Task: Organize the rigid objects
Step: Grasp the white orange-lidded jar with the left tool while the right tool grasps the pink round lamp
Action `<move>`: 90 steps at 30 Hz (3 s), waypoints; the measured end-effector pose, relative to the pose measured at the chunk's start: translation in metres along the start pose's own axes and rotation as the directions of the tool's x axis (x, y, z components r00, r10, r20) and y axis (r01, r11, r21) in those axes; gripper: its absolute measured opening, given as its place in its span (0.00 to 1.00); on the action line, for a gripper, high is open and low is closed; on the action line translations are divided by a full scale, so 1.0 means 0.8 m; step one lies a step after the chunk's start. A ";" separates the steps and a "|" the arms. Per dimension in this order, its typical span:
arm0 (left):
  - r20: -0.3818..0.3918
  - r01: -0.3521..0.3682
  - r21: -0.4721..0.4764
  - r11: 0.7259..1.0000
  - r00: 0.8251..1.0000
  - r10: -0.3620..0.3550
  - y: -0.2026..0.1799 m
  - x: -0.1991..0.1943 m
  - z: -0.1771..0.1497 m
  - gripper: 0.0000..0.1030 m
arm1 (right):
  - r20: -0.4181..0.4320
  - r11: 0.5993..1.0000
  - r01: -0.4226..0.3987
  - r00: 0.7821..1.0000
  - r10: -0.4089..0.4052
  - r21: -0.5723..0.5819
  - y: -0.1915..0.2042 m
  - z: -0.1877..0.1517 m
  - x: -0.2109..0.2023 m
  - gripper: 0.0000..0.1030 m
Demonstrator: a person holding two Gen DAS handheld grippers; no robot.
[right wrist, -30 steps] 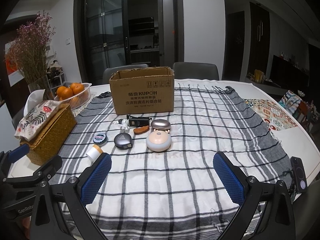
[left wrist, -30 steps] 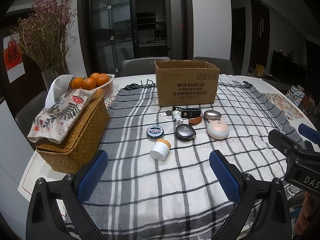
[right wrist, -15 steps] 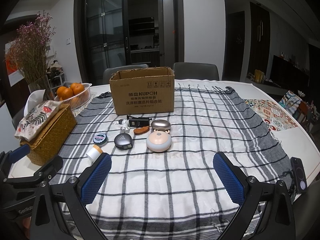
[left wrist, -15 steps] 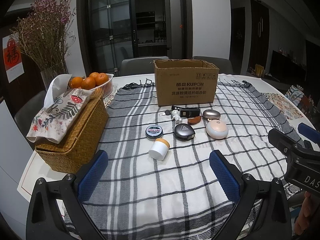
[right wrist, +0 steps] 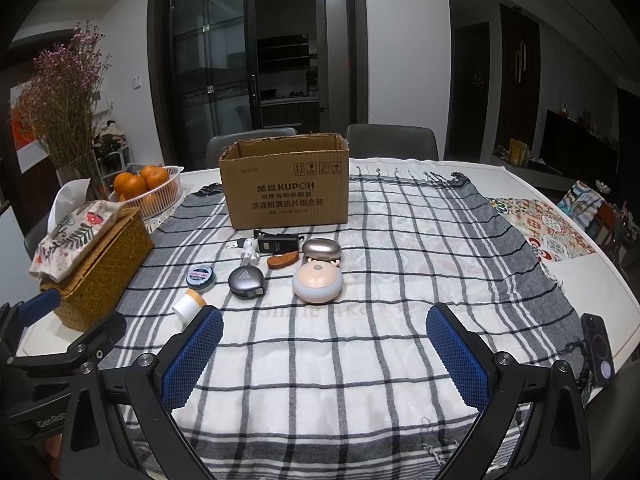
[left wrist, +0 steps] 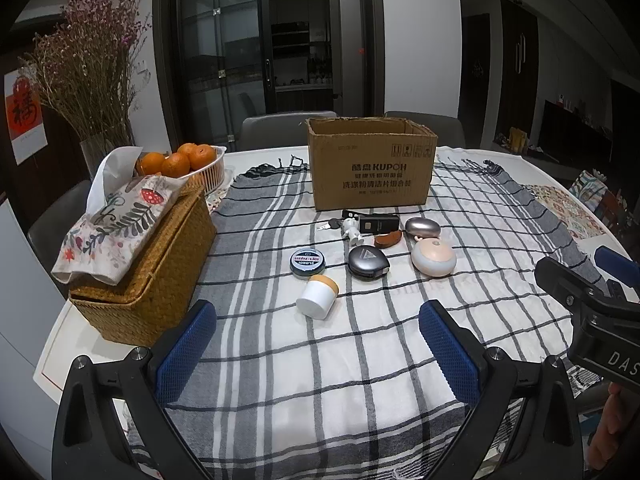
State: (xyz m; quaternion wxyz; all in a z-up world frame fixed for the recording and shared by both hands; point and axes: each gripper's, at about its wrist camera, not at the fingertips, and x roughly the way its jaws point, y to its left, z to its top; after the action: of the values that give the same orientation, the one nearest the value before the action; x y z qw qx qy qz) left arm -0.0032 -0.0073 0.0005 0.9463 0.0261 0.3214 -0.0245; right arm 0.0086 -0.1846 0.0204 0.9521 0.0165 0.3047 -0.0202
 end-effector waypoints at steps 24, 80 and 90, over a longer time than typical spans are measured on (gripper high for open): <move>-0.063 -0.010 0.035 0.999 0.998 0.012 0.009 0.077 -0.016 0.99 | -0.100 0.999 -0.029 0.995 0.028 -0.013 0.012 -0.010 0.079 1.00; -0.300 0.044 0.054 0.998 0.954 -0.025 0.003 0.254 -0.014 0.47 | -0.299 0.998 -0.046 0.954 0.029 -0.049 0.018 -0.001 0.314 0.78; -0.269 0.049 0.048 0.998 0.963 -0.034 0.004 0.248 -0.010 0.43 | -0.284 0.998 -0.050 0.958 0.037 -0.038 0.016 -0.002 0.314 0.73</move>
State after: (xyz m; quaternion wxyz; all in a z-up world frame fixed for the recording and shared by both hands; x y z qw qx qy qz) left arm 0.1491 -0.0093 -0.1268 0.8923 0.0479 0.4462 -0.0490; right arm 0.2129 -0.1791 -0.1267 0.8990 0.0046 0.4379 0.0103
